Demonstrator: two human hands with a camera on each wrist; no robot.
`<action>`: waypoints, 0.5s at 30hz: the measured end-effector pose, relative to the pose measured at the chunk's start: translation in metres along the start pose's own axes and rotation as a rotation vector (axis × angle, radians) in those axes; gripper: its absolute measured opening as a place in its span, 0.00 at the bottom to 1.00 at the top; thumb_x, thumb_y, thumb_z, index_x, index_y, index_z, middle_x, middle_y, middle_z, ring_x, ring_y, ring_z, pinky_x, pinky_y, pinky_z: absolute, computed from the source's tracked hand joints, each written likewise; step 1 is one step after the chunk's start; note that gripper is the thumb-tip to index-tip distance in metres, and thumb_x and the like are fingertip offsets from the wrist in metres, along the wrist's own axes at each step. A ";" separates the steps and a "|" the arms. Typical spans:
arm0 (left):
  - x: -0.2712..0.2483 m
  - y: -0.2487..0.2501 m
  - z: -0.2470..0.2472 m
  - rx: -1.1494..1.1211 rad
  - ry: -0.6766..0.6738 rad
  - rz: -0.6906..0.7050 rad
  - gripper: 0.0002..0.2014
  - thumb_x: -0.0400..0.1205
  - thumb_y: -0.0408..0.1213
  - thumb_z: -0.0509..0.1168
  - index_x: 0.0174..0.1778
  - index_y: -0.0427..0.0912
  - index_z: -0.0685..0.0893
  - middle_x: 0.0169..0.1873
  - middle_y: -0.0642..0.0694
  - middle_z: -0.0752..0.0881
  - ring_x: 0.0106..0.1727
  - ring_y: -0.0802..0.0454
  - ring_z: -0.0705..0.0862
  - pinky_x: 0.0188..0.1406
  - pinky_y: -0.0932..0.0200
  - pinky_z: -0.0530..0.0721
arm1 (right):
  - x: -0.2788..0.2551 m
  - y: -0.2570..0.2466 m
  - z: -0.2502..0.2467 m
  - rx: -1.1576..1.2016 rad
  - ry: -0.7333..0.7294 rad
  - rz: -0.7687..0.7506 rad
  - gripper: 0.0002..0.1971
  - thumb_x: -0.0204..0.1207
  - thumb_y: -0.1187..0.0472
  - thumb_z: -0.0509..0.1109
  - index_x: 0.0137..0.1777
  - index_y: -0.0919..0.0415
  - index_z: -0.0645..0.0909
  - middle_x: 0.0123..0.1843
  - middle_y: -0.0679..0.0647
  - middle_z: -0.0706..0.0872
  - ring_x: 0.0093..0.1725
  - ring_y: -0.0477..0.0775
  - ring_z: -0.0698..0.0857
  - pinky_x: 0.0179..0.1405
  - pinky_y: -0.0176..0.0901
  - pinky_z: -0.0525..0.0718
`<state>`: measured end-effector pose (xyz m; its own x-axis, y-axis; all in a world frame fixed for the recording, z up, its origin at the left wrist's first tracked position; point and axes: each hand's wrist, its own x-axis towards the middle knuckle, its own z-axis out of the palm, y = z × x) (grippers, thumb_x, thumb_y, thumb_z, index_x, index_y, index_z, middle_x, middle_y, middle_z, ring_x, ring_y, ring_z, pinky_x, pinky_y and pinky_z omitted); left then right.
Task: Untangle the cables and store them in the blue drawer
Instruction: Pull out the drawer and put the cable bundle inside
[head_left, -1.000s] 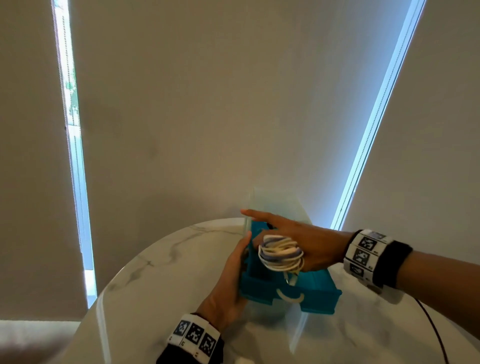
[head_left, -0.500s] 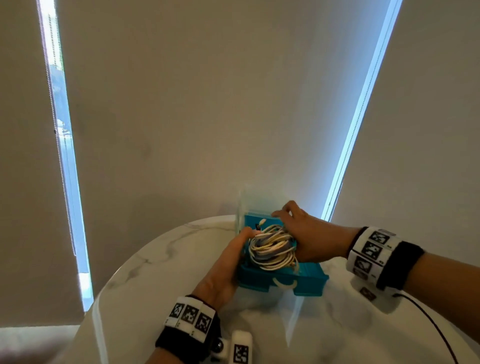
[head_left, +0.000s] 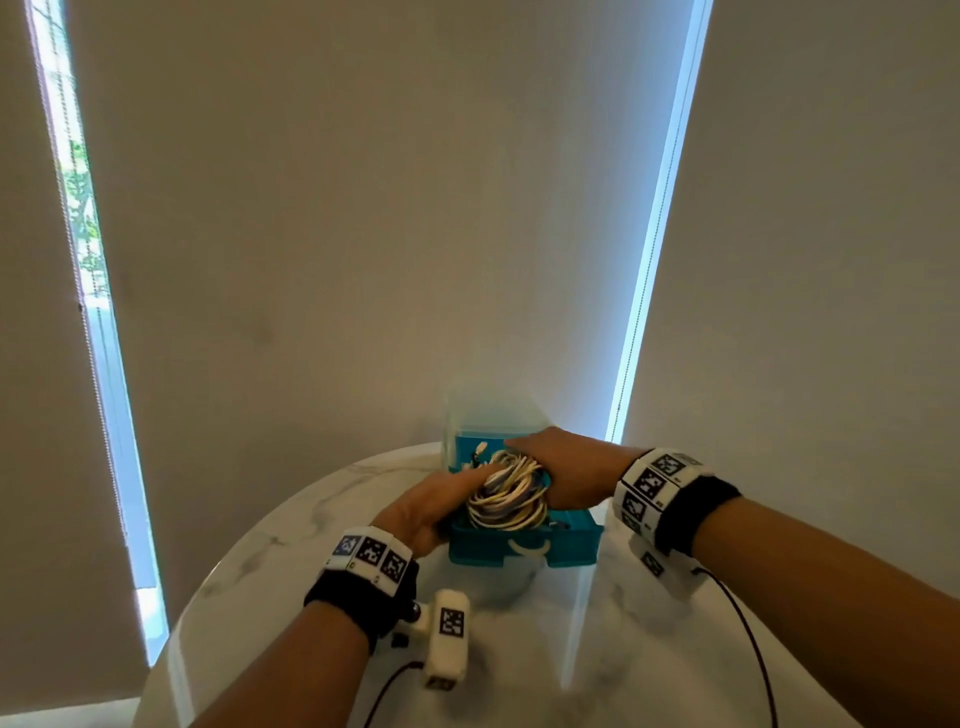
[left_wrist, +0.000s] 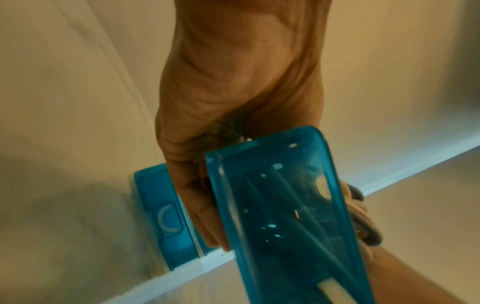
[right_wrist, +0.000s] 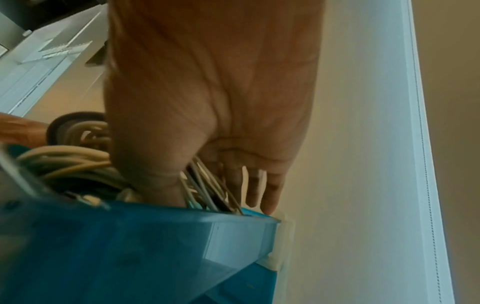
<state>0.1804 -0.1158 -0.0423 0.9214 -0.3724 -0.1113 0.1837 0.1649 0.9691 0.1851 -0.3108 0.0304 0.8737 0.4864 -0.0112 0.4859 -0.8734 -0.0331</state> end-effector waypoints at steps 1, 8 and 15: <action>0.001 0.002 0.000 0.028 0.006 -0.004 0.16 0.88 0.43 0.73 0.68 0.39 0.90 0.56 0.39 0.96 0.49 0.49 0.97 0.45 0.56 0.94 | 0.002 0.004 0.000 -0.052 0.021 0.016 0.26 0.77 0.40 0.77 0.72 0.50 0.81 0.69 0.52 0.88 0.67 0.57 0.86 0.75 0.62 0.83; 0.011 0.016 0.002 0.358 0.126 -0.186 0.30 0.83 0.63 0.75 0.67 0.40 0.88 0.58 0.41 0.95 0.59 0.44 0.94 0.58 0.49 0.93 | -0.016 0.005 -0.025 0.764 0.006 0.402 0.25 0.87 0.50 0.74 0.81 0.54 0.77 0.88 0.58 0.72 0.84 0.69 0.72 0.76 0.69 0.83; 0.025 0.030 -0.005 0.637 0.291 -0.246 0.39 0.84 0.68 0.70 0.77 0.36 0.81 0.71 0.36 0.87 0.66 0.39 0.88 0.56 0.46 0.87 | 0.000 0.009 -0.002 0.882 -0.043 0.526 0.31 0.81 0.45 0.80 0.76 0.60 0.74 0.71 0.65 0.87 0.64 0.67 0.91 0.59 0.67 0.95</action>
<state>0.2103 -0.1156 -0.0172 0.9492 -0.0583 -0.3094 0.2434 -0.4872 0.8387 0.1894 -0.3183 0.0323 0.9604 0.0623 -0.2716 -0.1655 -0.6567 -0.7358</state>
